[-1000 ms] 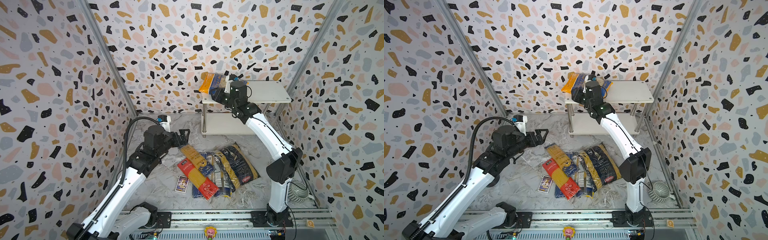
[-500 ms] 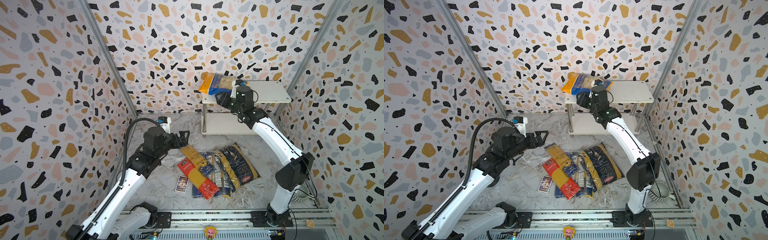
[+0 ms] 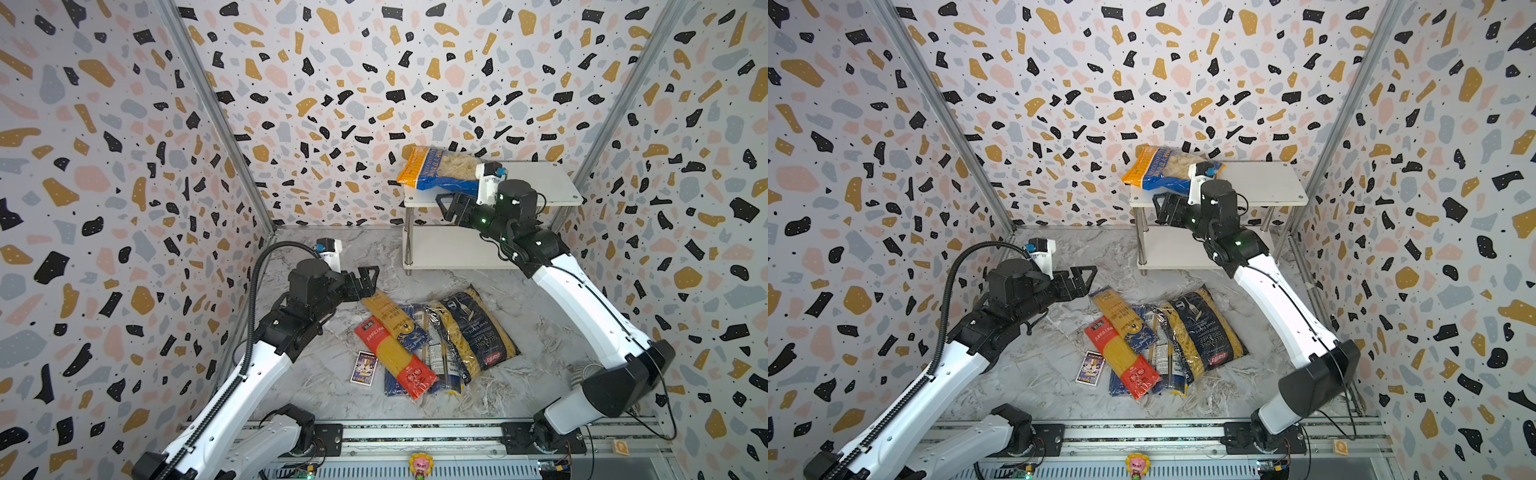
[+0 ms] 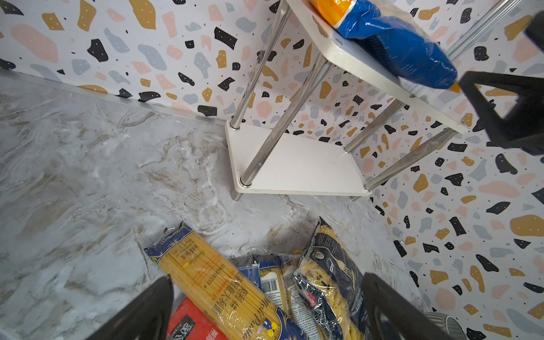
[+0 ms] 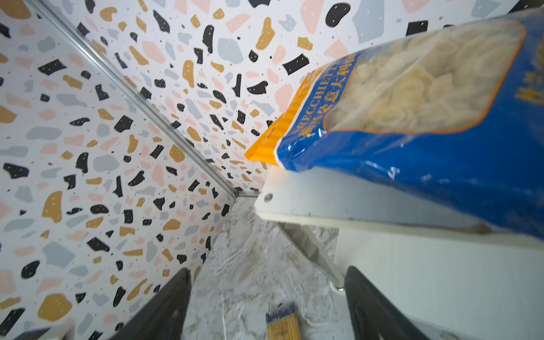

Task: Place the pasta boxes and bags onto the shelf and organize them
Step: 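Open the right gripper and pull it back from the shelf, then reach both grippers down to the dark penne rigate bag on the pile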

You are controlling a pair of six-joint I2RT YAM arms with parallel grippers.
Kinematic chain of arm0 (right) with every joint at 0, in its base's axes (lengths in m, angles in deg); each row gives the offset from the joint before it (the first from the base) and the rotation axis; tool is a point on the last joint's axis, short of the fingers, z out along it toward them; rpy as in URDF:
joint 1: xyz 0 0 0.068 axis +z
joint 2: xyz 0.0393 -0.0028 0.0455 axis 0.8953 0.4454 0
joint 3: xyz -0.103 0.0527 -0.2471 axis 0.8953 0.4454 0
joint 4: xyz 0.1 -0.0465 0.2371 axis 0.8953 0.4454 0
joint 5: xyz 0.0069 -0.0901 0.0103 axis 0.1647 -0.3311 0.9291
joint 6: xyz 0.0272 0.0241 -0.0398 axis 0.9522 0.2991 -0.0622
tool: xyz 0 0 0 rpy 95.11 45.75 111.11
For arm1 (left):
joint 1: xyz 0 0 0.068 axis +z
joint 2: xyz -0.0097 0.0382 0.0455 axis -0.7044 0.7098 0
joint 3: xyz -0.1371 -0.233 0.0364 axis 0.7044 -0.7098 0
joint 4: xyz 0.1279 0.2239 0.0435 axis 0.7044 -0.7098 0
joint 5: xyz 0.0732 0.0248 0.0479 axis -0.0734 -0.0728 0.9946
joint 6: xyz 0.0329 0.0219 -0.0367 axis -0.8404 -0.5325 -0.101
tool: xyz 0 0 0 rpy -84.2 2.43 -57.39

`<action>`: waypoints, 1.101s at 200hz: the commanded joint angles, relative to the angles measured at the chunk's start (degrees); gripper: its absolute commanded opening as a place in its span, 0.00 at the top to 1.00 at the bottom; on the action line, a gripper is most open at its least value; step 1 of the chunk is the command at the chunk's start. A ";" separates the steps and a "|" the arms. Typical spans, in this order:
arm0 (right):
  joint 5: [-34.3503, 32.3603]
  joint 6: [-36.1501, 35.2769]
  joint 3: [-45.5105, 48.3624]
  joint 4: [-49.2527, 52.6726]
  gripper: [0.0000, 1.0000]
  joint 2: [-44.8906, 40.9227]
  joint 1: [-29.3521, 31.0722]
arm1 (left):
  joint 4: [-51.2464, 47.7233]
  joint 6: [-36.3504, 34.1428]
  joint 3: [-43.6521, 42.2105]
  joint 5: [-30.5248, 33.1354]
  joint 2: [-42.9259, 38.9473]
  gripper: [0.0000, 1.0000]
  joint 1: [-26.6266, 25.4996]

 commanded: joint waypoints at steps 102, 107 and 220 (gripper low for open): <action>-6.81 0.02 41.18 7.50 0.07 -27.18 -4.77 | 13.29 9.68 -10.65 11.65 9.97 0.00 -23.69; -6.63 0.12 42.08 7.51 0.07 -27.48 -5.13 | 13.91 10.17 -10.83 11.73 10.95 0.00 -24.36; 1.07 -0.58 54.36 8.01 0.01 -34.40 -16.01 | 24.05 15.79 -7.38 9.80 28.88 0.00 -35.04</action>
